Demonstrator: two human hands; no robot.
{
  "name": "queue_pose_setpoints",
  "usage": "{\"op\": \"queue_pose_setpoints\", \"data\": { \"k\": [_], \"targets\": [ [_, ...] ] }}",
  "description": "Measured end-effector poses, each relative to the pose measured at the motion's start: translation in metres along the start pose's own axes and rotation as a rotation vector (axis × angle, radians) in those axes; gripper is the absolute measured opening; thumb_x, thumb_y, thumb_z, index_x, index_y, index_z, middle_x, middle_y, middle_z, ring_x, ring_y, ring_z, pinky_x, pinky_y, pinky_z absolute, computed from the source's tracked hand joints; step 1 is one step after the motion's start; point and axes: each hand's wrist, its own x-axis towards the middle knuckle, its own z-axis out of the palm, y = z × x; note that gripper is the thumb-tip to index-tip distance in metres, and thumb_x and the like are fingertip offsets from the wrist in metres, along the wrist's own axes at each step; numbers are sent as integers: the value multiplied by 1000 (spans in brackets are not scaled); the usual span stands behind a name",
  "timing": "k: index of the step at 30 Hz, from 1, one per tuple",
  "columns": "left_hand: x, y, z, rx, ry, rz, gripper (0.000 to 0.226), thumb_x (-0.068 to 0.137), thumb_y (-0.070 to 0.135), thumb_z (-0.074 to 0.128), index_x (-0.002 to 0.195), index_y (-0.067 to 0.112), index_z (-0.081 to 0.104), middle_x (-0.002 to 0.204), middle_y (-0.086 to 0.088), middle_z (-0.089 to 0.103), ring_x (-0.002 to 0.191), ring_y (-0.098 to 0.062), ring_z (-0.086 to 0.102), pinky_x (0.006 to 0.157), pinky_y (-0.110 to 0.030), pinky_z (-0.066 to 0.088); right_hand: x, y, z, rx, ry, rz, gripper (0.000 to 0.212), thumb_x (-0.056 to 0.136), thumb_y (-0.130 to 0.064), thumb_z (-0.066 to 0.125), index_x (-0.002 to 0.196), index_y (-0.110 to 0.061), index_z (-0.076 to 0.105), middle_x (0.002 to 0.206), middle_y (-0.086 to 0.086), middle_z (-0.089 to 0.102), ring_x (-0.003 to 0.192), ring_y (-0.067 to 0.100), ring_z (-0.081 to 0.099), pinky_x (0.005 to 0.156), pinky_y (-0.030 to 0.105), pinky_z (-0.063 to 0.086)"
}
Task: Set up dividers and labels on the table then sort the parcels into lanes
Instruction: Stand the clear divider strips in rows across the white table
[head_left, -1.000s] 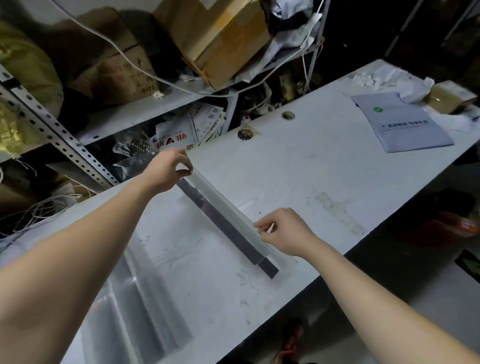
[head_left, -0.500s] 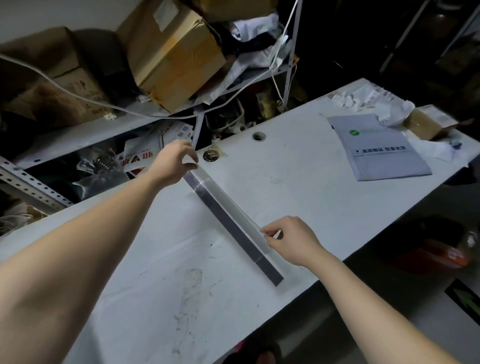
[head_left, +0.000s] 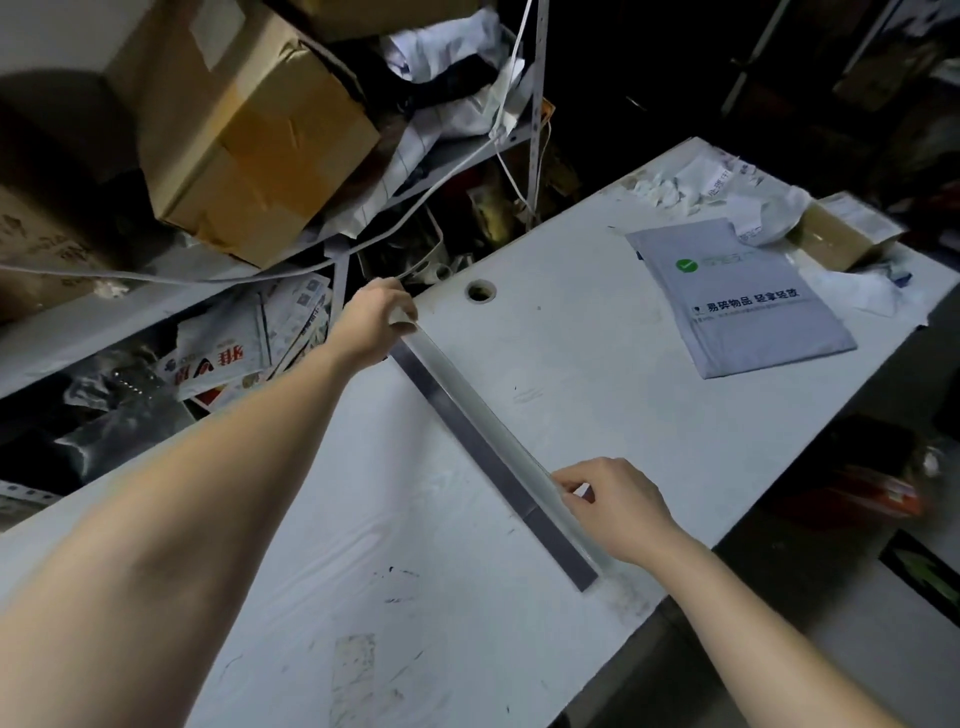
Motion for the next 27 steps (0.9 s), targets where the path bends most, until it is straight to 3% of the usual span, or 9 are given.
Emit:
{"op": "queue_pose_setpoints", "data": {
  "k": [2, 5, 7, 9, 11, 16, 19, 23, 27],
  "targets": [
    [10, -1, 10, -17, -6, -13, 11, 84, 13, 81, 90, 10, 73, 100, -3, 61, 101, -25, 56, 83, -36, 45, 0, -2, -4, 14, 8, 15, 16, 86, -15, 45, 74, -13, 56, 77, 11, 46, 59, 17, 23, 58, 30, 22],
    [19, -3, 20, -34, -4, -24, 11, 85, 12, 80, 93, 10, 73, 103, -4, 61, 103, -26, 56, 86, -38, 47, 2, -2, -7, 19, 27, 9, 18, 90, -16, 47, 73, -11, 53, 75, 9, 40, 59, 16, 22, 55, 29, 22],
    [22, -3, 23, -32, 7, -21, 11, 85, 12, 79, 95, 9, 73, 104, -5, 61, 104, -25, 56, 86, -37, 46, 3, 1, -6, 25, 35, -1, 20, 94, -18, 51, 78, -14, 62, 71, -1, 53, 54, 19, 37, 52, 29, 36],
    [23, -3, 25, -13, 9, -7, 12, 86, 12, 78, 96, 9, 73, 105, -5, 61, 106, -25, 56, 86, -35, 45, 3, 1, -6, 35, 50, 4, 19, 97, -21, 55, 95, -17, 74, 87, -12, 71, 63, 12, 61, 65, 35, 56],
    [24, -5, 28, -5, 5, -5, 13, 86, 12, 78, 98, 9, 73, 106, -6, 61, 108, -26, 56, 87, -36, 46, 2, -1, -4, 36, 56, 12, 18, 97, -21, 58, 100, -19, 75, 95, -15, 73, 67, 8, 65, 71, 38, 60],
    [25, -4, 33, 4, -5, -27, 19, 87, 16, 78, 104, 9, 73, 111, -7, 61, 111, -29, 56, 89, -45, 49, 2, -2, -4, 33, 57, 29, 27, 99, -24, 60, 122, -30, 74, 108, -17, 72, 77, 5, 67, 71, 25, 55],
    [25, -2, 31, 15, -29, -36, 23, 88, 18, 78, 108, 9, 72, 114, -7, 62, 114, -29, 56, 91, -46, 49, 2, -3, -5, 24, 60, 39, 30, 99, -26, 60, 126, -28, 72, 113, -15, 73, 84, 8, 68, 77, 28, 56],
    [24, 0, 27, 29, -74, -50, 29, 91, 19, 74, 118, 10, 70, 123, -7, 63, 121, -28, 55, 97, -45, 48, 1, -6, -6, -5, 68, 53, 23, 99, -28, 59, 116, -27, 75, 108, -14, 73, 83, 10, 68, 75, 29, 57],
    [17, 4, 21, 76, -100, -67, 45, 93, 16, 69, 136, 11, 60, 137, -6, 59, 134, -28, 49, 105, -46, 46, -3, -7, -9, -55, 69, 67, 31, 99, -30, 59, 128, -28, 68, 119, -13, 70, 94, 12, 67, 80, 28, 53]
  ]
}}
